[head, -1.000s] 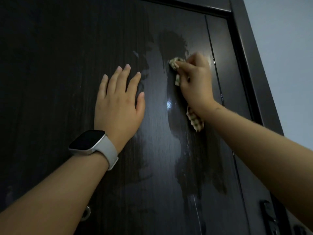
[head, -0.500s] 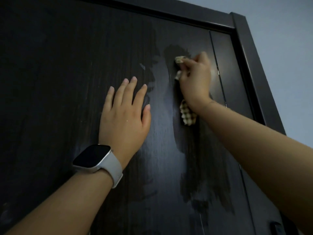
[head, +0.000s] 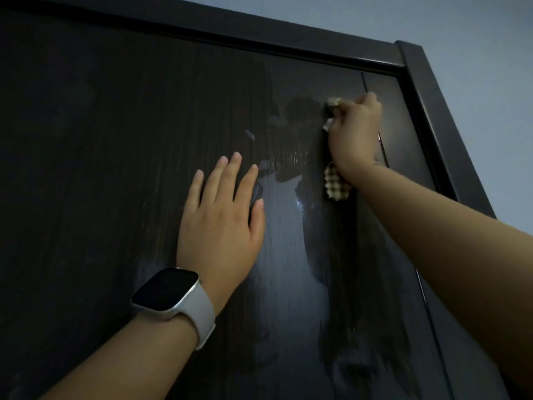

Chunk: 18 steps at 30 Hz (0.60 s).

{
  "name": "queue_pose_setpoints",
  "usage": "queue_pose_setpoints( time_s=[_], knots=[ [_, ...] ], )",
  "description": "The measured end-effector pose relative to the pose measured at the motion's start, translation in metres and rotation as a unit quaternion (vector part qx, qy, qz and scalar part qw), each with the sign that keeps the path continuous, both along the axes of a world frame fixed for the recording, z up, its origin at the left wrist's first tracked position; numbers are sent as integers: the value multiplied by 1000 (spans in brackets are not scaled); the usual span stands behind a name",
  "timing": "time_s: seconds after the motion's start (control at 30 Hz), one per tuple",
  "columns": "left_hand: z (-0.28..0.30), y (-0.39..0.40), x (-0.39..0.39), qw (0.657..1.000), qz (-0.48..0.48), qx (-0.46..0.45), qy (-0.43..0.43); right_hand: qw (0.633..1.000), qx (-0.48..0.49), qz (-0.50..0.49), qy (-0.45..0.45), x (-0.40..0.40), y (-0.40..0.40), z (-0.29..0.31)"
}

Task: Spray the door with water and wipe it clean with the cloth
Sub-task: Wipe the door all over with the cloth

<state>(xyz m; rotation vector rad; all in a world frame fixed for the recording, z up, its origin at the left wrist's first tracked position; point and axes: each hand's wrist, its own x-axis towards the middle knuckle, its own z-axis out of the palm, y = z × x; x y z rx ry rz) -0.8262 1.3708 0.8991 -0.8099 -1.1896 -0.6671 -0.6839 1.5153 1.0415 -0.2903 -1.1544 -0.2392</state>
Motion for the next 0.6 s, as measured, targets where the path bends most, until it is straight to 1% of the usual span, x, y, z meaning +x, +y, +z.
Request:
queue_pose_setpoints(
  time_s=[0.07, 0.13, 0.2, 0.27, 0.33, 0.4, 0.47, 0.53, 0.6],
  knots=[
    [0, -1, 1, 1000, -8, 1, 1, 998, 60, -22, -27, -22, -21, 4],
    [0, -4, 3, 1000, -14, -8, -9, 990, 120, -17, -73, -34, -34, 6],
    [1, -11, 4, 999, -14, -27, -13, 985, 143, -15, -99, -28, -28, 9],
    [10, -23, 4, 999, -7, -44, -4, 988, 130, -14, -84, -12, -10, 9],
    [24, -36, 4, 999, 3, -48, 16, 995, 92, 6, -36, 2, 8, 7],
    [43, -45, 2, 999, 18, -30, 22, 998, 62, 18, -18, 4, 15, 6],
    [61, -47, 1, 1000, 16, -5, 4, 999, 42, 10, -6, -1, 12, 7],
    [78, -42, 4, 1000, 2, 5, -29, 999, 52, 9, 1, -10, 2, 9],
    [90, -31, 7, 999, -12, 8, -51, 995, 93, 4, -34, -25, -14, 6]
  ],
)
